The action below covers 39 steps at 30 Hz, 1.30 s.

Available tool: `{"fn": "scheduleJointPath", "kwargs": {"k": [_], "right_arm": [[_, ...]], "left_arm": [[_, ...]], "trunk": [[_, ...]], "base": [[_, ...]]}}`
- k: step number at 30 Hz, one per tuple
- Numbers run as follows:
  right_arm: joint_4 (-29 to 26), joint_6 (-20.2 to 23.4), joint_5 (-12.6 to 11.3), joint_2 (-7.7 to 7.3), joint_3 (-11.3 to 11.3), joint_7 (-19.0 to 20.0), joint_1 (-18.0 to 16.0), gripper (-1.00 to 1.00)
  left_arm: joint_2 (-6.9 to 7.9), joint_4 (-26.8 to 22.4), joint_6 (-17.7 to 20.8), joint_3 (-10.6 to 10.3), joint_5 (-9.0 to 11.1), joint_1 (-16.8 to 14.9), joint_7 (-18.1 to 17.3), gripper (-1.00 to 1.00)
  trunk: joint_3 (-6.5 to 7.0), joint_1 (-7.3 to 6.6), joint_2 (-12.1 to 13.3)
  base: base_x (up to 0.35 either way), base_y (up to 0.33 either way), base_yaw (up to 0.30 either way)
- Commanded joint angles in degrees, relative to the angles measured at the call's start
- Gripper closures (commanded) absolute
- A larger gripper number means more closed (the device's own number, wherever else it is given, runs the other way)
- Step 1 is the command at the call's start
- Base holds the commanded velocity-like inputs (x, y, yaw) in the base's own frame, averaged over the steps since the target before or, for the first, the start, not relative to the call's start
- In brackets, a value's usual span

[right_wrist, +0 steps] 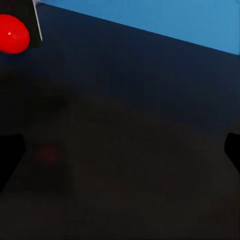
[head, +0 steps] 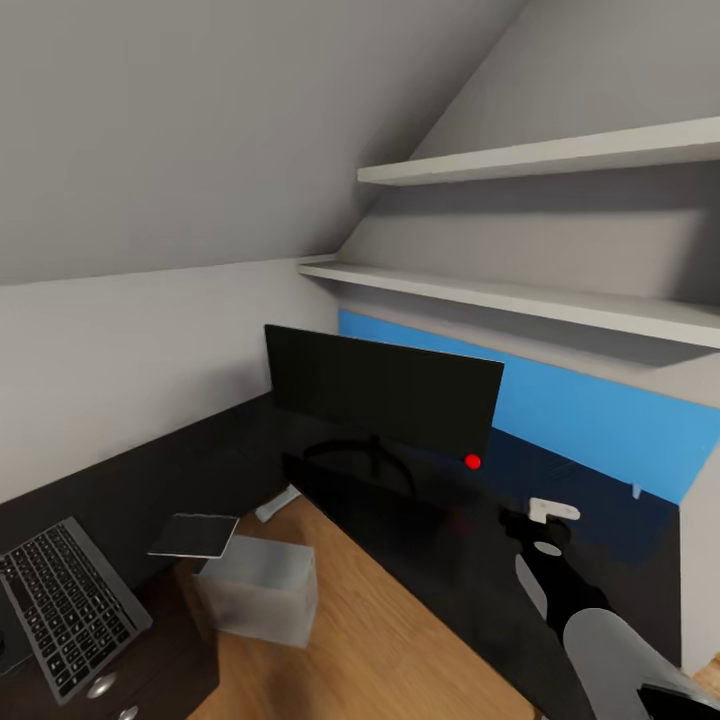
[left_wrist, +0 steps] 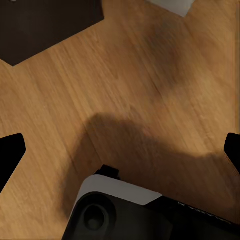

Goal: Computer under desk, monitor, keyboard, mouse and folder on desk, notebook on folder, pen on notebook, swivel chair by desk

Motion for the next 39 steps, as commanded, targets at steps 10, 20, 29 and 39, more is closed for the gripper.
{"fn": "scheduleJointPath", "kwargs": {"k": [10,20,29,39], "right_arm": [[0.0,-2.3,0.2,1.09,-0.3,-0.1,-0.1,-1.00],[0.1,-4.0,0.2,1.11,-0.4,-0.2,-0.1,-1.00],[0.1,-4.2,0.2,1.07,-0.4,-0.2,-0.1,-1.00],[0.1,-4.2,0.2,1.09,-0.4,-0.2,-0.1,-1.00]], "left_arm": [[0.05,0.0,-0.3,-0.5,0.5,-0.1,0.4,-1.00],[0.05,0.0,-0.3,-0.5,0.5,-0.1,0.4,-1.00],[-0.04,0.0,-0.2,-0.5,0.4,-0.1,0.4,-1.00],[-0.14,0.1,0.4,-1.1,0.4,-0.1,0.5,-1.00]], "trunk": [[-0.10,0.04,-0.1],[-0.10,0.04,-0.1],[0.12,0.04,-0.1],[0.18,0.04,-0.1]], "base": [[0.096,-0.035,0.000],[0.182,-0.108,0.000],[0.023,-0.017,-0.060],[0.001,-0.001,-0.015]]}}
